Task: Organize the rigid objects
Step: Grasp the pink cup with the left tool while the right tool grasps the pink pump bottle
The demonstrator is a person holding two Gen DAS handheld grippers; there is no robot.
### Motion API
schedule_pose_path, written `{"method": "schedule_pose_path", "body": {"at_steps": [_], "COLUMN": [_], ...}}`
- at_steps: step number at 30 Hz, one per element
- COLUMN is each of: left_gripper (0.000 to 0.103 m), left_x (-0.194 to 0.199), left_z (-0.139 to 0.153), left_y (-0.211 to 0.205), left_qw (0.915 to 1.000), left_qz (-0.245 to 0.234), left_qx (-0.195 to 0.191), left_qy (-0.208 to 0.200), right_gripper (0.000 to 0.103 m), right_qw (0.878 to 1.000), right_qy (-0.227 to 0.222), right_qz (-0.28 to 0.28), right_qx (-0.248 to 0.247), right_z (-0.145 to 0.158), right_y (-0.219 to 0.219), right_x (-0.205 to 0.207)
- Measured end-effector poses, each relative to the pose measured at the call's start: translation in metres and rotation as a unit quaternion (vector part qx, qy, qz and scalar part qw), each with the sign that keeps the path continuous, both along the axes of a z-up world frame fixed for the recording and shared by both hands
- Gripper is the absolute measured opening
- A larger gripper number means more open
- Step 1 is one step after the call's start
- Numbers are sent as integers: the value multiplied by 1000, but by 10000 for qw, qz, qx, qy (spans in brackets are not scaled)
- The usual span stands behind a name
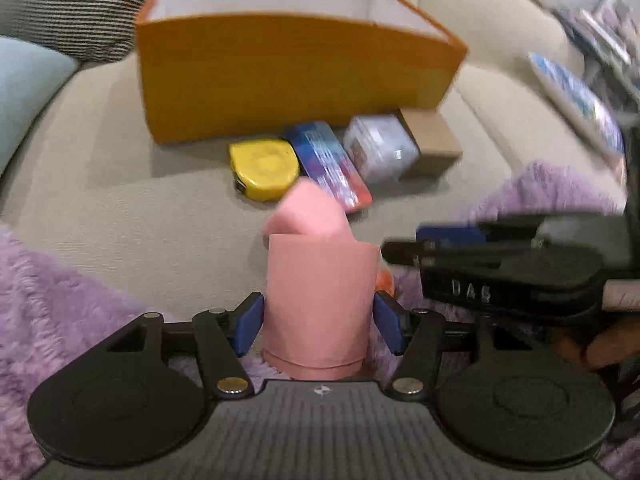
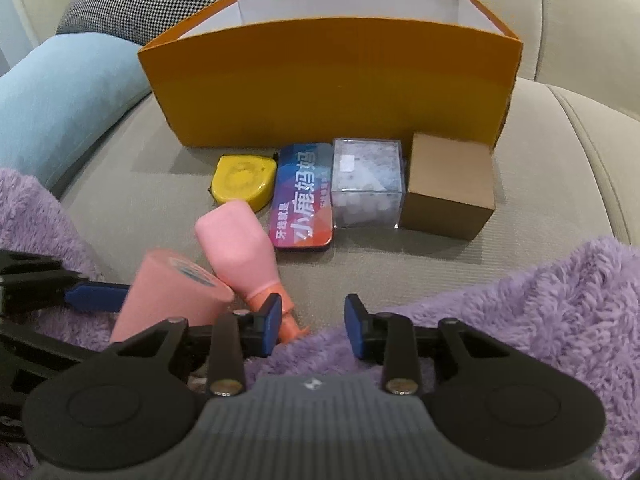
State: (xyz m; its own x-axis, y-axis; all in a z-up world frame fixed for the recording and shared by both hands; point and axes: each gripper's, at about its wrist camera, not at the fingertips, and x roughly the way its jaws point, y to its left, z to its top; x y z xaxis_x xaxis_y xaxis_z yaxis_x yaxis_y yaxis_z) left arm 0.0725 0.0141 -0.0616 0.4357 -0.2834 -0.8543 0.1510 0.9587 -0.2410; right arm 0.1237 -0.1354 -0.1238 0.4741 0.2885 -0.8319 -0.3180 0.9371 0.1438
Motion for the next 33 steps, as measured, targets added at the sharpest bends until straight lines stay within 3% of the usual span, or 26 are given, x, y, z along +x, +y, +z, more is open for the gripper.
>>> {"method": "schedule_pose_path", "body": {"at_steps": [4, 10, 17, 23, 33], "left_gripper": [68, 68, 68, 68, 69], "left_x": [2, 19, 33, 38, 53], "left_z": [6, 1, -17, -21, -29], "left_y": [18, 28, 16, 23, 34], "left_qw": [9984, 9953, 9968, 9965, 9943], "left_qz": [477, 936, 710, 795, 957], "left_qx": [-278, -218, 325, 156, -54], "left_qy": [-103, -147, 196, 230, 465], "right_gripper": [33, 35, 35, 39, 41], "right_qw": [10000, 9994, 9957, 9925, 9948], "right_qy": [-14, -41, 52, -191, 64], "right_qz": [17, 332, 904, 1167, 1014], "right_qx": [-15, 45, -188, -310, 5], "right_z": [1, -1, -14, -19, -29], "right_y": [1, 13, 40, 58, 55], "right_x": [0, 1, 0, 3, 21]}}
